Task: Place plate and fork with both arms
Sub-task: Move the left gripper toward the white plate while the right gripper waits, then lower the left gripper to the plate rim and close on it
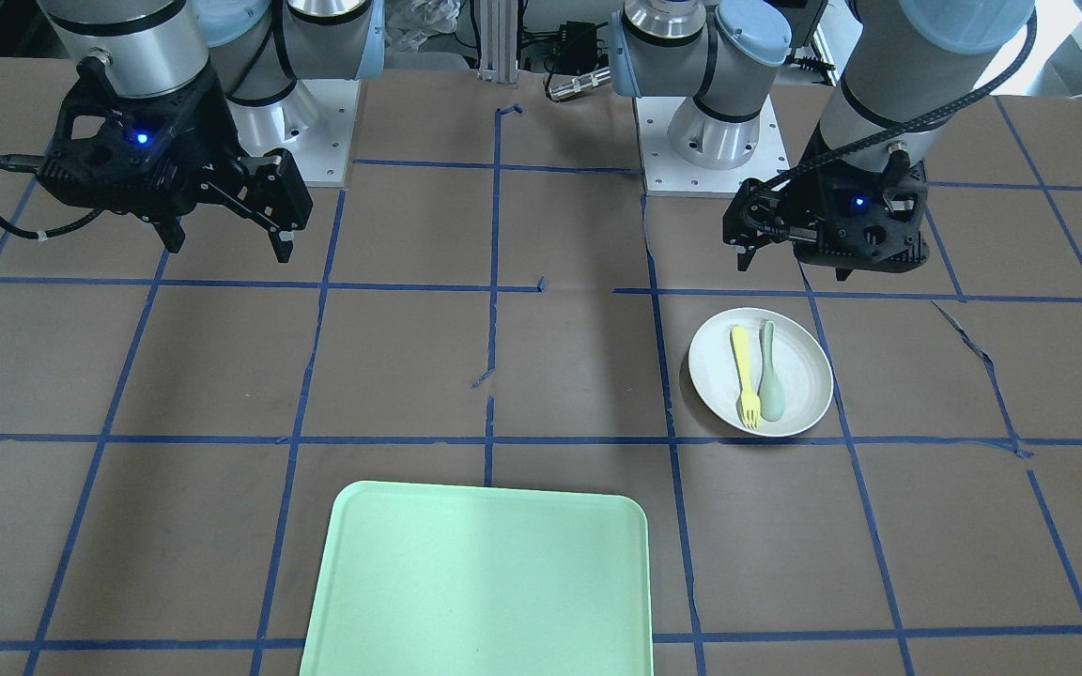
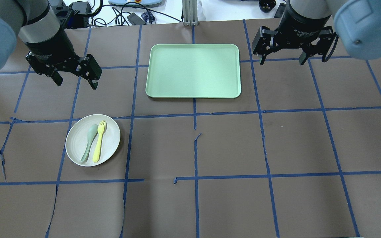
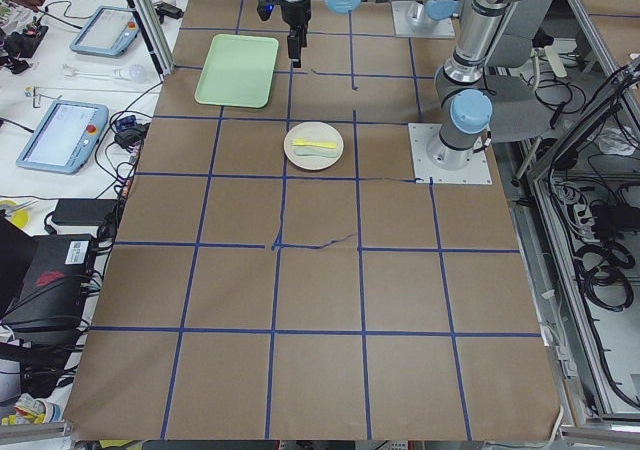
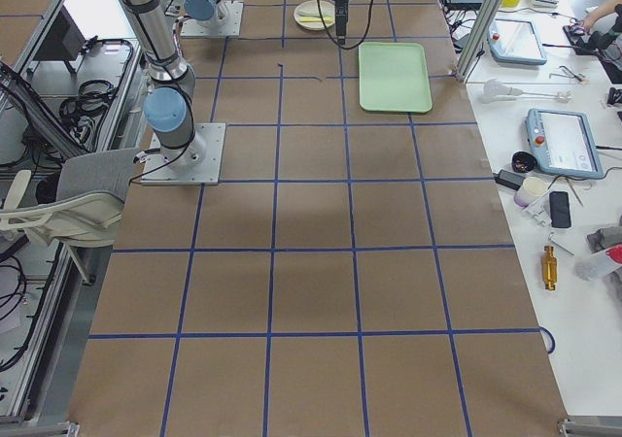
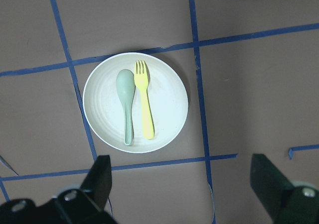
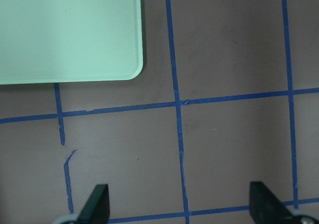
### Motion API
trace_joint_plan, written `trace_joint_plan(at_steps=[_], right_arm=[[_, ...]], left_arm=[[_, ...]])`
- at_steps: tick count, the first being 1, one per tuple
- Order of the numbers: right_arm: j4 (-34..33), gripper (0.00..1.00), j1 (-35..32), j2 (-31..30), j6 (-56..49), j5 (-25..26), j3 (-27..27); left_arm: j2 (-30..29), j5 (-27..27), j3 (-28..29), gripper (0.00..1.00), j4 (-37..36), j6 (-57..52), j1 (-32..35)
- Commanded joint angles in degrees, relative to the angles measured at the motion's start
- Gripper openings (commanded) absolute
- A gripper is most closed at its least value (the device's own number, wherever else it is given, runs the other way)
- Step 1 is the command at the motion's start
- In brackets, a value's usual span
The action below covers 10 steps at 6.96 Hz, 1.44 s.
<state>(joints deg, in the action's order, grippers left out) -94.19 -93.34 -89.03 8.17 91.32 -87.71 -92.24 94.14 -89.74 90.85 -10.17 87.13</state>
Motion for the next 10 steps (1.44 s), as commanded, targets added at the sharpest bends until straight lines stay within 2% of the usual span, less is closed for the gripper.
trace_joint_plan(at_steps=[1,4,7,9,10], right_arm=[[0.06,1.0,0.0,0.0,0.01,0.0,0.0],[-0.03,1.0,0.0,0.0,-0.08,-0.09,0.0],[-0.03,1.0,0.0,0.09,-0.08,-0.44,0.0],[-0.03,1.0,0.0,0.09,-0.08,-0.44,0.0],[0.06,1.0,0.0,0.09,-0.08,-0.44,0.0]], left_arm=[[-0.49,0.26,-0.09,1.0,0.12,0.06,-0.82],[-0.66,-0.18,-1.49,1.0,0.03,-0.54,-8.62],[-2.41,-0.44,-2.37,1.0,-0.49,-10.36,-16.7],[-4.26,-0.8,-9.71,1.0,-12.83,-19.06,-20.23],[-5.4,-3.41,-14.19,1.0,-17.67,-21.45,-22.34]])
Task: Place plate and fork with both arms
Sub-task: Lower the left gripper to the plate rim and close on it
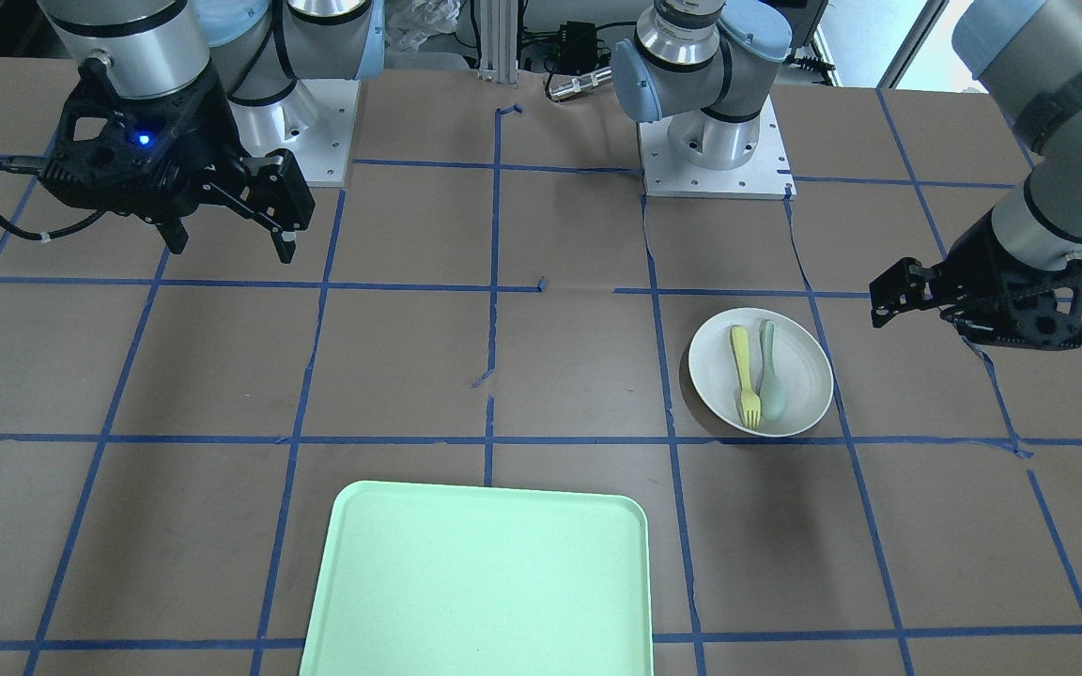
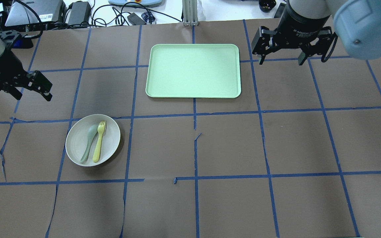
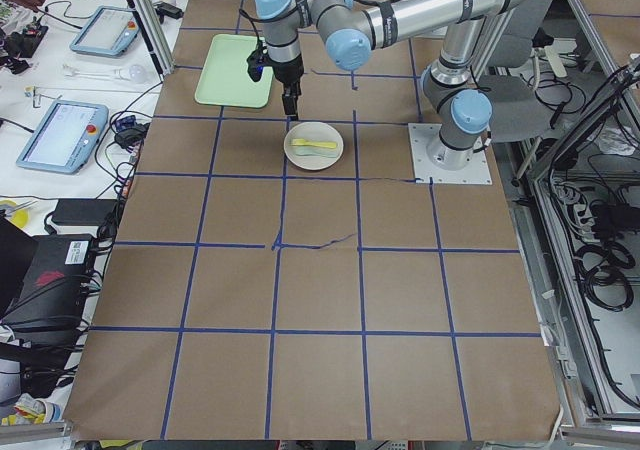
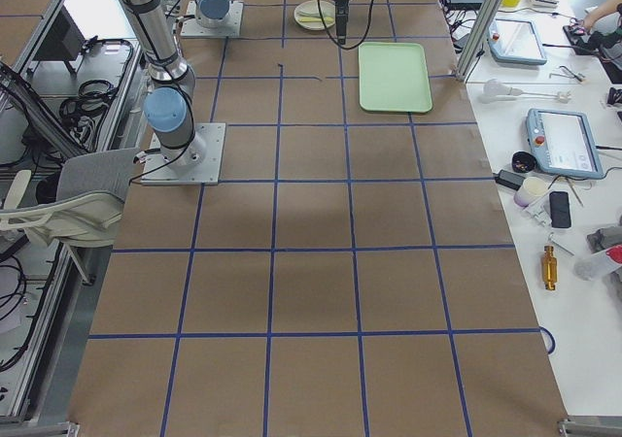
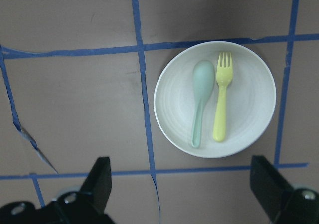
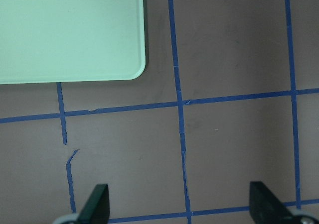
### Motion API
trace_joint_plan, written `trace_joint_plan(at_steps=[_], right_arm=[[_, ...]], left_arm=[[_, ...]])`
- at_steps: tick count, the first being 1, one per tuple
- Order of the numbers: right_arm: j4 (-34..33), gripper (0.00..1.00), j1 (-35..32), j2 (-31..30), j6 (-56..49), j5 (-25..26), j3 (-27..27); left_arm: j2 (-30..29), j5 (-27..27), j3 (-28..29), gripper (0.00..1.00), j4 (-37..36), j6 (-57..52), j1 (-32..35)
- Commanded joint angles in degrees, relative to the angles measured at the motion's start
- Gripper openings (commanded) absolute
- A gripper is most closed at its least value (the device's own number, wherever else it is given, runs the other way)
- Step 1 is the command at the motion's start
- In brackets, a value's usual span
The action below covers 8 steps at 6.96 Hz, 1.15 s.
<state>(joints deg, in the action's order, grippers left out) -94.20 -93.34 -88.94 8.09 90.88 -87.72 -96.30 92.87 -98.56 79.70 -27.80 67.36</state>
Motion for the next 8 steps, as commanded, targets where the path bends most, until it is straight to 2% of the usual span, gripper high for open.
trace_joint_plan(at_steps=[1,2,3,6,8], right_arm=[[0.07,1.0,0.0,-0.09,0.0,0.0,-0.09],[0.07,1.0,0.0,-0.09,0.0,0.0,-0.09],[0.07,1.0,0.0,-0.09,0.0,0.0,-0.09],[0.07,1.0,0.0,-0.09,0.0,0.0,-0.09],[0.07,1.0,0.0,-0.09,0.0,0.0,-0.09]], left_arm=[[-3.17,-3.47,-8.03,0.97,-7.79,-7.4,-4.33],[-5.19,-3.31,-8.31,0.94,-7.98,-7.27,-4.61],[-7.13,-3.65,-8.66,0.76,-7.98,-7.53,-4.61],[-14.15,-3.92,-8.76,0.77,-7.89,-7.62,-4.61],[-16.45,-5.06,-8.67,0.76,-7.89,-7.7,-4.61]])
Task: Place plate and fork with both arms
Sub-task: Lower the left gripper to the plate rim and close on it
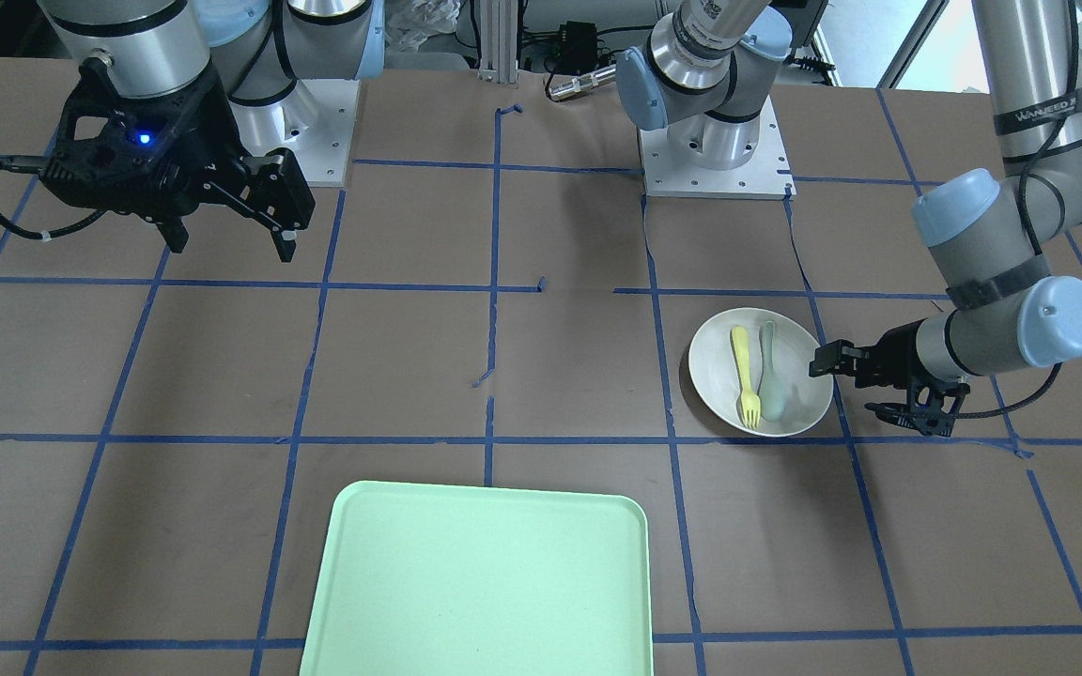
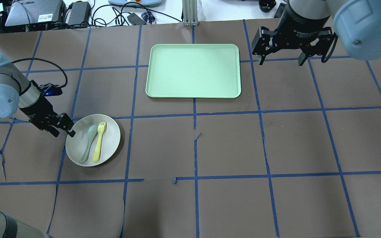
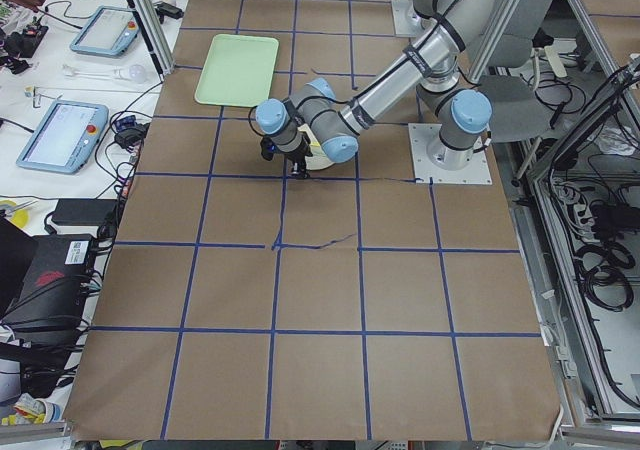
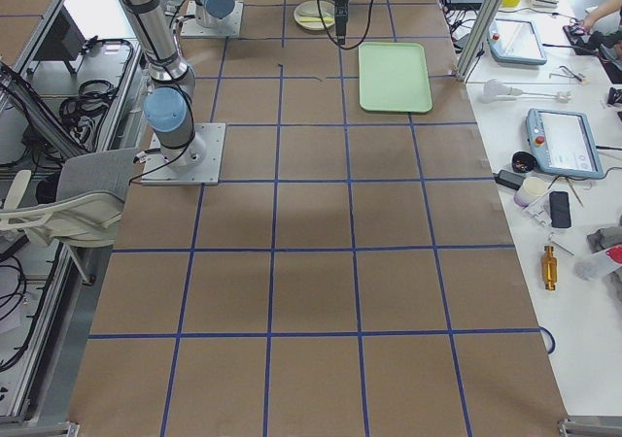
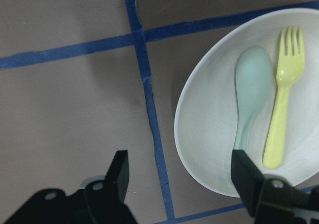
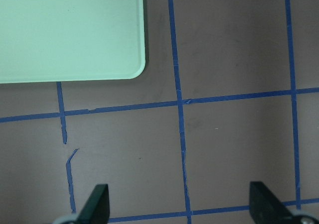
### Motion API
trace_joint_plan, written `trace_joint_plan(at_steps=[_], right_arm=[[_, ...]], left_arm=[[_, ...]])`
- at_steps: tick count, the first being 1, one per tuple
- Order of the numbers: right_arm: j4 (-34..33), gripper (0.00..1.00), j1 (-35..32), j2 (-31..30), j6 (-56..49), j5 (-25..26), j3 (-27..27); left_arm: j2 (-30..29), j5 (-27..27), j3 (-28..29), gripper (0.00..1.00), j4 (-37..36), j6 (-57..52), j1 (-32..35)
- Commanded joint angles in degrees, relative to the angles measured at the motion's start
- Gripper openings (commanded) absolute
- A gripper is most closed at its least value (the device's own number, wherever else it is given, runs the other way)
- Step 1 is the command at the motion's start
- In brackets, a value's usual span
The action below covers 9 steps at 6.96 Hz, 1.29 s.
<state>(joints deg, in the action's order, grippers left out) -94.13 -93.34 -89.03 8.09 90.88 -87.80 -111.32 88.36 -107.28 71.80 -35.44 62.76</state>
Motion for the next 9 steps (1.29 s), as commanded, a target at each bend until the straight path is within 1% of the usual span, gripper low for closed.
trace_joint_plan(at_steps=[1,2,3,4,5,8,9], right_arm=[[0.0,1.0,0.0,0.0,0.09,0.0,0.0],[0.0,1.0,0.0,0.09,0.0,0.0,0.0],[0.0,1.0,0.0,0.0,0.0,0.0,0.0],[0.0,1.0,0.0,0.09,0.0,0.0,0.0],[0.0,1.0,0.0,0.09,0.0,0.0,0.0],[0.0,1.0,0.0,0.09,0.0,0.0,0.0],[0.0,1.0,0.0,0.09,0.0,0.0,0.0]], left_arm=[[-1.27,-0.64,0.05,0.76,0.87,-1.02,0.0],[-1.27,-0.56,0.05,0.74,0.8,-1.99,0.0],[-1.44,-0.56,-0.03,0.52,0.88,-3.13,-0.09],[-1.79,-0.56,0.14,0.39,0.8,-2.97,-0.09],[-1.79,-0.64,0.05,0.0,0.79,-3.31,0.0],[-0.92,-1.08,1.36,0.0,1.66,-2.97,0.0],[-0.13,-4.83,1.89,0.0,2.54,-3.23,-0.26]])
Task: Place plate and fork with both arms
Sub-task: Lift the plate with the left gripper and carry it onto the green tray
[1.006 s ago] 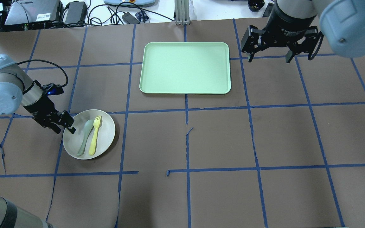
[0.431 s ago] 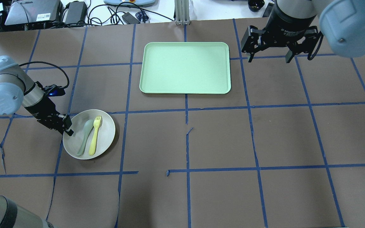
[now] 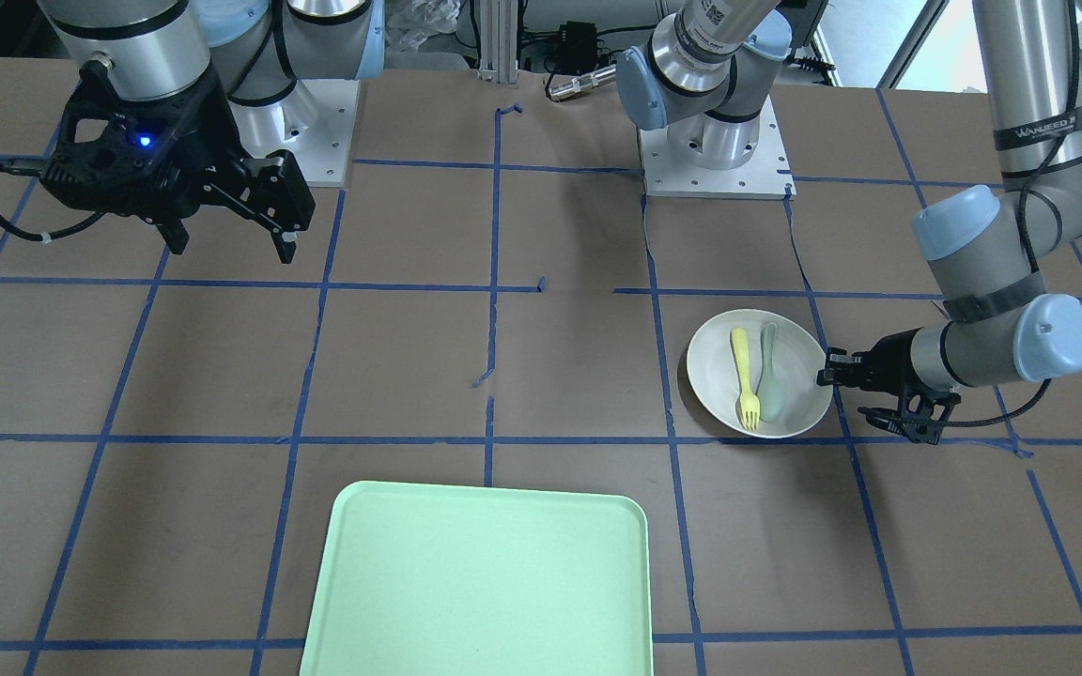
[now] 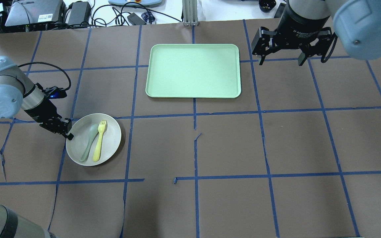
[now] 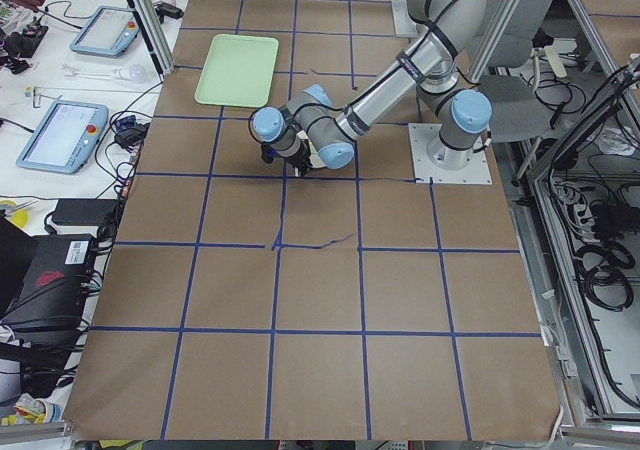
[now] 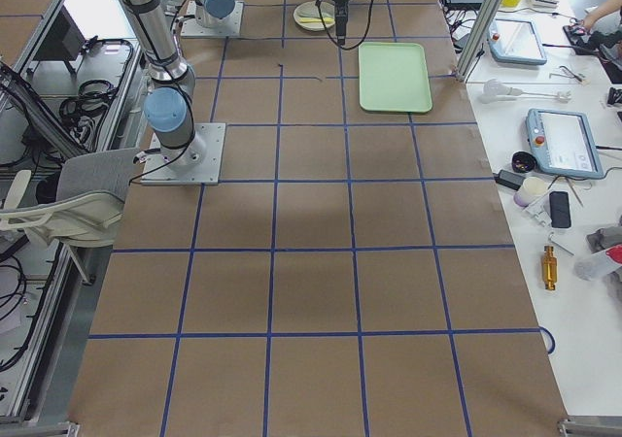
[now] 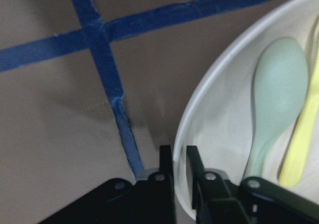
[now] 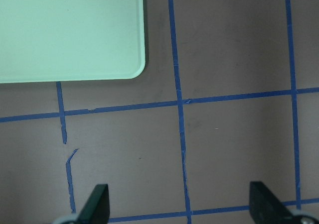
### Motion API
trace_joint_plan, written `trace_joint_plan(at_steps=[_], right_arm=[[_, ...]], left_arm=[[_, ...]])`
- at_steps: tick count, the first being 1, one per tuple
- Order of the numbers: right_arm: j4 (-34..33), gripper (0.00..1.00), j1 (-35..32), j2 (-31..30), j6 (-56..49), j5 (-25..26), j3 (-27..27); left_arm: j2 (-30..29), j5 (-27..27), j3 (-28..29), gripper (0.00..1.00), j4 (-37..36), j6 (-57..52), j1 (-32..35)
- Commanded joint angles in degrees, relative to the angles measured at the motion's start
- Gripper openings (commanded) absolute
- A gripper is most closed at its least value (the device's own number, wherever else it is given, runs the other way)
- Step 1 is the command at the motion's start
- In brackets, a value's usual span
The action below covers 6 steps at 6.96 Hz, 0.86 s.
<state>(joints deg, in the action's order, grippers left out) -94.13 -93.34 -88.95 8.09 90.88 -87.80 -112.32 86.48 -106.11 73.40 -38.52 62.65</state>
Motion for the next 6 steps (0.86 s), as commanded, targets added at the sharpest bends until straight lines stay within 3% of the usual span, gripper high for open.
trace_joint_plan(at_steps=[1,3,6], right_arm=[[0.0,1.0,0.0,0.0,0.0,0.0,0.0],[0.0,1.0,0.0,0.0,0.0,0.0,0.0],[0.0,1.0,0.0,0.0,0.0,0.0,0.0]], left_arm=[[1.31,-2.98,3.25,0.0,2.52,0.02,-0.77],[-0.25,-4.03,10.63,0.0,9.29,1.68,-0.69],[-3.32,-8.15,14.16,0.0,7.38,4.94,2.1]])
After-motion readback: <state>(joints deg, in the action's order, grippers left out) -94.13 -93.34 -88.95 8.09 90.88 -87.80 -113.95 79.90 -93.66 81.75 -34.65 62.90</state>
